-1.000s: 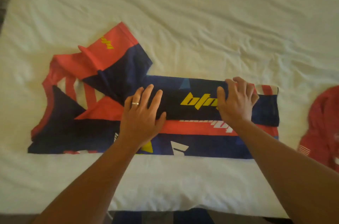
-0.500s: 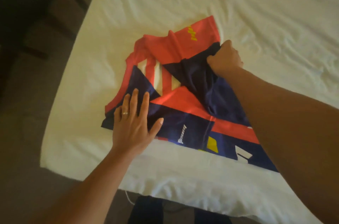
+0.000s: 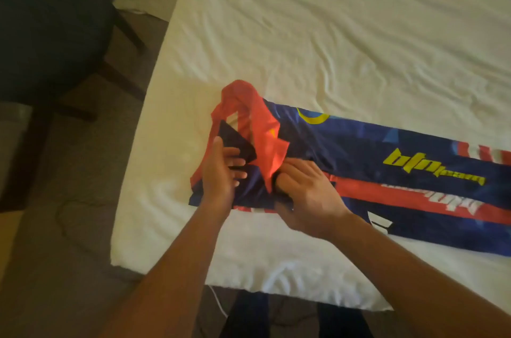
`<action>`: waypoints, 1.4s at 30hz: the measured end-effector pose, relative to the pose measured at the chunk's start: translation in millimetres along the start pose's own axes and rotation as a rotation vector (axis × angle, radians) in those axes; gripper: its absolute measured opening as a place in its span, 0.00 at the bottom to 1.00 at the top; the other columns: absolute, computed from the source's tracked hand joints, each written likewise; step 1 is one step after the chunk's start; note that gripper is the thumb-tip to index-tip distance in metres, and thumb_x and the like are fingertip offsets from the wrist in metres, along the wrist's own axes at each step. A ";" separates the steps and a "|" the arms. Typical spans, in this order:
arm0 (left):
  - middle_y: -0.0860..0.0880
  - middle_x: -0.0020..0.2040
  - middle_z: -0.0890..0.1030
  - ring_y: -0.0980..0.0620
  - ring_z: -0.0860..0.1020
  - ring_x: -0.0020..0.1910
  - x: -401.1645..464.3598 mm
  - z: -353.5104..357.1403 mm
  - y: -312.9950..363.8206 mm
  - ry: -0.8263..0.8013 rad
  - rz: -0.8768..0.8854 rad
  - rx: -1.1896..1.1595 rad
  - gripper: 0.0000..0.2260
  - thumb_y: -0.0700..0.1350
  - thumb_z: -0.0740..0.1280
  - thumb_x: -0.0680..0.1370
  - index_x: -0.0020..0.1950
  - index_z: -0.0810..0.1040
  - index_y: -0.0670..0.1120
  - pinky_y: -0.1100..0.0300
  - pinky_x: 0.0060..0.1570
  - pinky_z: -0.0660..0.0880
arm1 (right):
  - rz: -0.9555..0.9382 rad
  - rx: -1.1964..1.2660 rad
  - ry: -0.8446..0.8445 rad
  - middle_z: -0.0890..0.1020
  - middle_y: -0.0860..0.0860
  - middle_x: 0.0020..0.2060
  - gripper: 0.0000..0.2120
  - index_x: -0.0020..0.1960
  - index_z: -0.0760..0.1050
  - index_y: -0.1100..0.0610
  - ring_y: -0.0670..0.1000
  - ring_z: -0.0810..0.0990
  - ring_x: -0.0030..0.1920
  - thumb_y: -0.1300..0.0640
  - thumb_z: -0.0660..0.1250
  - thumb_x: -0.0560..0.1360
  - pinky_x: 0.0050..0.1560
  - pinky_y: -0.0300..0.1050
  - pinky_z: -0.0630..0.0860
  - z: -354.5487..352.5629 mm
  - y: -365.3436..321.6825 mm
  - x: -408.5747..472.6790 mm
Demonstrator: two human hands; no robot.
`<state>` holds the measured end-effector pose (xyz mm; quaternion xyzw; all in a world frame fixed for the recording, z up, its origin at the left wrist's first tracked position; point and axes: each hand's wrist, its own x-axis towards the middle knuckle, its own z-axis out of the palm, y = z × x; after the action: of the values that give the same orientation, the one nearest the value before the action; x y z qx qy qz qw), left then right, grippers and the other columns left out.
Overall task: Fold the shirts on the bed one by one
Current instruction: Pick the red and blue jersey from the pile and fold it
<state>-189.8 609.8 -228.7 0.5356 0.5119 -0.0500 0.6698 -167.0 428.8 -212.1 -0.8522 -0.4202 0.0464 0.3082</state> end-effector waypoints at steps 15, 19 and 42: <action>0.46 0.43 0.84 0.56 0.82 0.34 -12.8 -34.8 -1.4 -0.134 0.038 0.637 0.03 0.39 0.74 0.75 0.47 0.83 0.42 0.66 0.27 0.73 | 1.455 0.417 0.103 0.72 0.51 0.31 0.13 0.36 0.70 0.56 0.55 0.70 0.35 0.55 0.72 0.74 0.35 0.48 0.65 36.7 6.5 -20.2; 0.45 0.41 0.82 0.45 0.80 0.39 -9.1 -54.0 -9.8 -0.097 0.101 0.838 0.08 0.46 0.72 0.75 0.42 0.78 0.42 0.46 0.43 0.81 | 1.454 0.421 -0.013 0.73 0.52 0.27 0.18 0.30 0.67 0.56 0.61 0.75 0.33 0.52 0.73 0.72 0.35 0.55 0.76 32.4 9.5 -27.2; 0.45 0.62 0.75 0.38 0.69 0.66 130.1 3.5 86.9 -0.029 0.775 1.482 0.13 0.55 0.64 0.81 0.63 0.75 0.51 0.40 0.65 0.61 | 0.778 -0.284 -0.055 0.75 0.57 0.59 0.16 0.62 0.77 0.57 0.62 0.71 0.59 0.64 0.61 0.76 0.56 0.59 0.73 13.5 116.5 70.1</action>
<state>-72.9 706.4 -267.3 0.9748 0.1175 -0.1467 0.1204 -46.3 434.3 -276.2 -0.9799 -0.0770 0.1240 0.1359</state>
